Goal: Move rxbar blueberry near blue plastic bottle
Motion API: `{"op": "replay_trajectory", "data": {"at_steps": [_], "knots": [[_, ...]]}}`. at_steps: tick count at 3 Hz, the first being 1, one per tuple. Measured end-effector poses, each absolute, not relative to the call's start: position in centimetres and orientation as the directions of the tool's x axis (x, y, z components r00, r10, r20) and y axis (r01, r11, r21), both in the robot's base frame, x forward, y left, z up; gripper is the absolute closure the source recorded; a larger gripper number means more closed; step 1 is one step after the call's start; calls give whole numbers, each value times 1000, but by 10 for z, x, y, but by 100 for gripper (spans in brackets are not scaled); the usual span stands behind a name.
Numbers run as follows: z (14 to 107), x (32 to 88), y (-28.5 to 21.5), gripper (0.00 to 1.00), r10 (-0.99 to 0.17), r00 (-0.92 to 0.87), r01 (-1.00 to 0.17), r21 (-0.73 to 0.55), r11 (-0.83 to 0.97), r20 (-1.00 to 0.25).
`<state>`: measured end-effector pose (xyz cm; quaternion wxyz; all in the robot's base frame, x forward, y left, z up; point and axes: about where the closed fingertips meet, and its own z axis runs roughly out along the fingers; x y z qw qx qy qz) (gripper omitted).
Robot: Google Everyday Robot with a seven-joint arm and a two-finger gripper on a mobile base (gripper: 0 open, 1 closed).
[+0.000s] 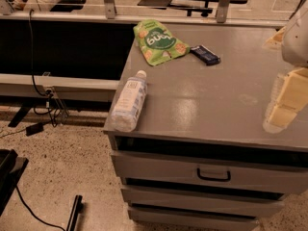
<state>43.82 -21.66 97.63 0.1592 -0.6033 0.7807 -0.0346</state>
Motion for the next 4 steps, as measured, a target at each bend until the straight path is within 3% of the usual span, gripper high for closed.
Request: {"op": "replay_trajectory", "data": {"at_steps": [2, 4], "knots": [[980, 455, -222, 0, -943, -220, -921, -267, 285, -251], [1005, 560, -263, 0, -831, -208, -847, -330, 417, -515]]}}
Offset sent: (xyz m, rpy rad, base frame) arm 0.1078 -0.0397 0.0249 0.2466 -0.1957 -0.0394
